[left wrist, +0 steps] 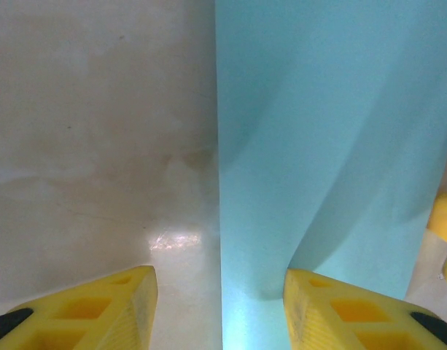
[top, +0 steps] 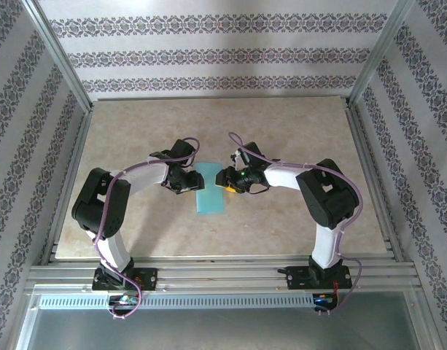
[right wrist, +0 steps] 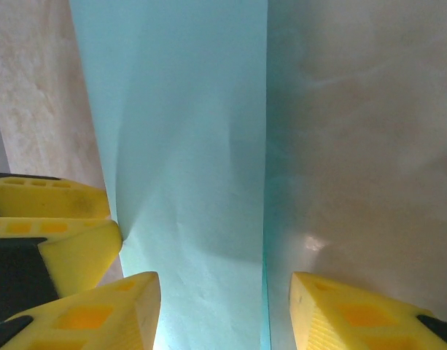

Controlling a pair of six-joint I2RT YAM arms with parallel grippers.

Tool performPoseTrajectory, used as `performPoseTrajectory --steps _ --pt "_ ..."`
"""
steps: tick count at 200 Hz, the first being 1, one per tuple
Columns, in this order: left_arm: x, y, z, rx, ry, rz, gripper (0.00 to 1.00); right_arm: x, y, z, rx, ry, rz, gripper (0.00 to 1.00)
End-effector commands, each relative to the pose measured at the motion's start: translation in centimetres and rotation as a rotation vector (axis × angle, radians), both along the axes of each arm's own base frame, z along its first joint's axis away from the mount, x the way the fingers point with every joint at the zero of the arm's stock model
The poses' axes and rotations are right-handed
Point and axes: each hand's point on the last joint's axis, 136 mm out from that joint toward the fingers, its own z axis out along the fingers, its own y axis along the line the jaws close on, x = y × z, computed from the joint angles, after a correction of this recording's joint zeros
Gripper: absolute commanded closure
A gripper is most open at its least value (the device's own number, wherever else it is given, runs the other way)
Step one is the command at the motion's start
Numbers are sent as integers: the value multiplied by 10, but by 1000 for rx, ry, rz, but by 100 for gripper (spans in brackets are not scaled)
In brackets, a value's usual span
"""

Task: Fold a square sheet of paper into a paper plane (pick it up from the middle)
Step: First fold in half a square sheet of paper at the center of the table.

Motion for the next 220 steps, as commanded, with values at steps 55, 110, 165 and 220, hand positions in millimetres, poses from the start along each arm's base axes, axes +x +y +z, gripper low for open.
performPoseTrajectory --steps 55,110,165,220 --pt "2 12 12 18 -21 27 50 -2 25 20 130 -32 81 61" --pt "1 18 15 19 -26 47 50 3 21 31 128 -84 53 80" --pt "7 -3 40 -162 -71 103 40 1 23 18 108 -48 51 91" --pt "12 -13 23 -225 -2 186 38 -5 29 14 116 -16 68 88"
